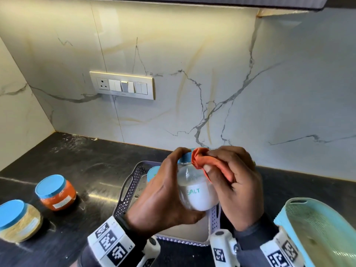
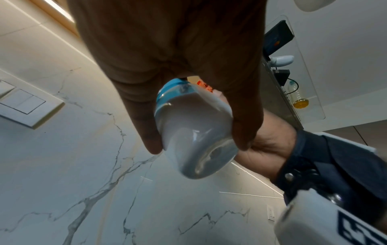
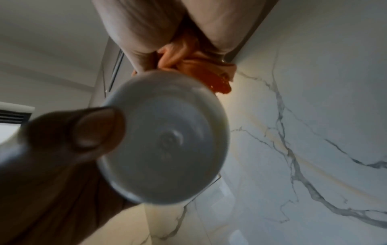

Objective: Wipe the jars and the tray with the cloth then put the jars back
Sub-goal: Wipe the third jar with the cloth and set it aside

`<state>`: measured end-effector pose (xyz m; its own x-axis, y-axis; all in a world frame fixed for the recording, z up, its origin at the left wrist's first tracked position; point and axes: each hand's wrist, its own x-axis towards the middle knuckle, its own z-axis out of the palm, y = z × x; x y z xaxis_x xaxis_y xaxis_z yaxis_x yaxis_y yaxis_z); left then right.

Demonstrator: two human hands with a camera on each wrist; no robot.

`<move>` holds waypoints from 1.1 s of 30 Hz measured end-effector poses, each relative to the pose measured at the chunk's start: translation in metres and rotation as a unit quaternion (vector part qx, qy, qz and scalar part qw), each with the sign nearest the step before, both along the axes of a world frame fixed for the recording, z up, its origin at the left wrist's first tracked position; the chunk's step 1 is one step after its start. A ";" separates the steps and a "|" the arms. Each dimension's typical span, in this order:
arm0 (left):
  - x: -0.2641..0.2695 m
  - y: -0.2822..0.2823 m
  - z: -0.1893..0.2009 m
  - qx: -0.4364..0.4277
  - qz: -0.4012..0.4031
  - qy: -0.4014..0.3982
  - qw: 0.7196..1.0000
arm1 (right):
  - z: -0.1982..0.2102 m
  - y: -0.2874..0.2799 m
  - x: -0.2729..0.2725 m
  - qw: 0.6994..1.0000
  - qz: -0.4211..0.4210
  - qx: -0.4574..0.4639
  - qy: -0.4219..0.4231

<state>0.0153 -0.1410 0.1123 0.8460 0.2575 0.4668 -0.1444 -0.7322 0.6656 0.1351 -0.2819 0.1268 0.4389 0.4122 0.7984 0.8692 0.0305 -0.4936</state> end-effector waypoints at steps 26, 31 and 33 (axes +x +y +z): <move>-0.005 0.008 -0.010 -0.035 -0.010 -0.015 0.999 | 0.001 0.004 0.011 0.990 0.088 0.000 0.109; -0.007 0.016 -0.008 -0.146 -0.034 -0.009 0.989 | -0.004 -0.018 -0.011 0.994 0.072 -0.076 -0.041; -0.007 0.018 -0.006 -0.135 -0.031 -0.012 0.990 | -0.009 -0.022 -0.011 0.989 0.077 -0.091 -0.085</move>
<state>0.0082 -0.1232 0.1062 0.8537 0.3242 0.4075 -0.2005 -0.5175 0.8319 0.1244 -0.3042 0.1180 0.2244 0.6077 0.7618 0.9323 0.0938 -0.3494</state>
